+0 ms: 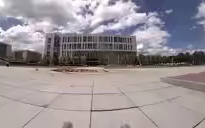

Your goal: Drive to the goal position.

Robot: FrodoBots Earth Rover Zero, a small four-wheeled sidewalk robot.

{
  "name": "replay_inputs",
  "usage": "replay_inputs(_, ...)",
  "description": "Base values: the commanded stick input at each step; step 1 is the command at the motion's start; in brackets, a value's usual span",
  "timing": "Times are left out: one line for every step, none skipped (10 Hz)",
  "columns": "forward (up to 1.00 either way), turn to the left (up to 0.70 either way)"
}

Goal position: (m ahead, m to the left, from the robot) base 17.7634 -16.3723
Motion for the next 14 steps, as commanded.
replay_inputs(0.7,0.0)
replay_inputs(0.7,0.0)
replay_inputs(0.7,0.0)
replay_inputs(0.7,0.0)
replay_inputs(0.7,0.0)
replay_inputs(0.7,0.0)
replay_inputs(0.7,0.0)
replay_inputs(0.7,0.0)
replay_inputs(0.7,0.0)
replay_inputs(0.7,0.0)
replay_inputs(0.7,0.0)
replay_inputs(0.7,0.0)
replay_inputs(0.7,0.0)
replay_inputs(0.7,0.0)
